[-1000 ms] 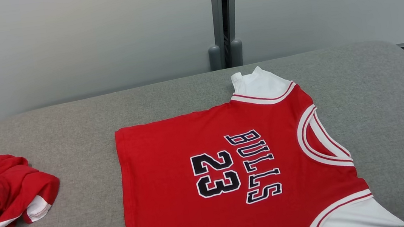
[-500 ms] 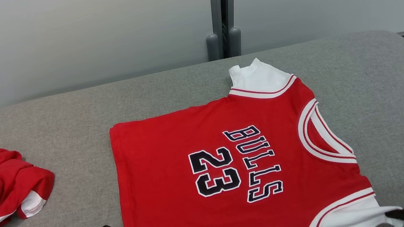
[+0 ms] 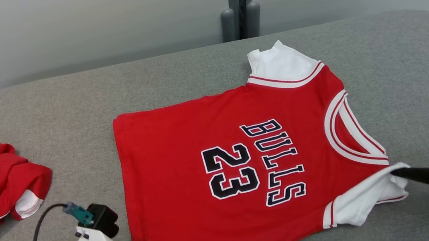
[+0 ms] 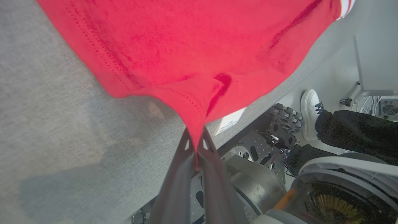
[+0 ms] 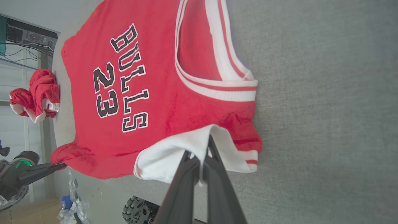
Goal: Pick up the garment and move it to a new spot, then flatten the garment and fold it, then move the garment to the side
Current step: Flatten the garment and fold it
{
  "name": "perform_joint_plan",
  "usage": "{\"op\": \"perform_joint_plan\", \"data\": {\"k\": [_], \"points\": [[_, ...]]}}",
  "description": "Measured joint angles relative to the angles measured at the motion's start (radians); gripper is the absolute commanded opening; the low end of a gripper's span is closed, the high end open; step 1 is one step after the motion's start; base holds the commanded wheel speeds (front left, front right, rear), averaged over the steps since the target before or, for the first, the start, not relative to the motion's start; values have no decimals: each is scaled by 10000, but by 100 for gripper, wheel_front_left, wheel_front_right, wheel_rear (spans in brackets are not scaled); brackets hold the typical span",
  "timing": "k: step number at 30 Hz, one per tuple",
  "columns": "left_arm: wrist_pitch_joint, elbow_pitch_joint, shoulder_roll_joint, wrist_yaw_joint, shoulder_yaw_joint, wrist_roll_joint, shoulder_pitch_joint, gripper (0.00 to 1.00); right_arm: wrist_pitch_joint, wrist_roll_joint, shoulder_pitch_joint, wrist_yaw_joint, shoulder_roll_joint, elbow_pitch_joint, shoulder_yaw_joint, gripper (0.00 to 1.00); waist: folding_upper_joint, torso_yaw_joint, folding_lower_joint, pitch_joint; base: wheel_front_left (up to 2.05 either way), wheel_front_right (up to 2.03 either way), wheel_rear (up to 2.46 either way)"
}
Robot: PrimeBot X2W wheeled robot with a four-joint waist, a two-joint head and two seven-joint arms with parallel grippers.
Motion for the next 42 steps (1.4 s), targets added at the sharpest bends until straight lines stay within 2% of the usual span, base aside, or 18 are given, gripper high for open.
{"op": "perform_joint_plan", "data": {"k": [5,9,17,22,32,42], "points": [[326,36,-140,59,322,-721,-278,0,-61,-75,-515,0,420,347,-186,0,0,76,0,137,0,0,0],[313,171,-600,163,779,-1657,-317,0,-150,-192,-790,0,675,671,-282,0,0,98,0,195,0,0,0],[-150,617,-1379,387,1645,-3078,-234,0,-318,-213,-1078,0,1129,1350,-516,0,0,110,0,287,0,0,0],[-529,961,-1751,579,2102,-3588,-127,0,-368,-178,-1209,0,1342,1760,-614,0,0,135,0,370,0,0,0],[-1488,1779,-2548,846,2566,-3697,-184,0,-623,-274,-1509,0,1622,2213,-738,0,0,289,0,601,0,0,0],[-2021,2460,-2949,780,2721,-3618,-410,0,-1060,-261,-1621,0,1816,2437,-1007,0,0,462,0,654,0,0,0]]}}
